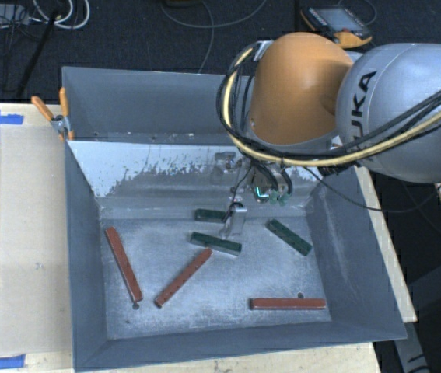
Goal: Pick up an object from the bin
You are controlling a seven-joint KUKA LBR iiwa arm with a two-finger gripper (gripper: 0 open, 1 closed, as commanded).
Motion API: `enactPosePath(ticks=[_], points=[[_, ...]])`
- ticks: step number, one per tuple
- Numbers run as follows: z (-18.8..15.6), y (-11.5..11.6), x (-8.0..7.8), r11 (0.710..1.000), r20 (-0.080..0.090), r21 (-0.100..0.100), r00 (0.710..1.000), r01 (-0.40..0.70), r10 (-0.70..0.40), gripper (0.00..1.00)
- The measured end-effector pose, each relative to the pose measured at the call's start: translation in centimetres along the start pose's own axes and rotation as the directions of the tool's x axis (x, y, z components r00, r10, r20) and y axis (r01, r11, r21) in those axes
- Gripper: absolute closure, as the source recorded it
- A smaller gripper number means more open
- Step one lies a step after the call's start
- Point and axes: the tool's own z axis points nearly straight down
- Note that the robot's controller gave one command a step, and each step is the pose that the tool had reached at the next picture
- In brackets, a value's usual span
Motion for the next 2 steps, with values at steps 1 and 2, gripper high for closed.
enactPosePath(ticks=[1, 2], points=[[14.6, -7.1, 6.6, 1.000, -0.004, 0.000, 1.000, 0.029, -0.029, 0.00], [16.8, -16.8, 6.7, 0.999, 0.004, 0.003, 0.999, 0.041, -0.041, 0.00]])
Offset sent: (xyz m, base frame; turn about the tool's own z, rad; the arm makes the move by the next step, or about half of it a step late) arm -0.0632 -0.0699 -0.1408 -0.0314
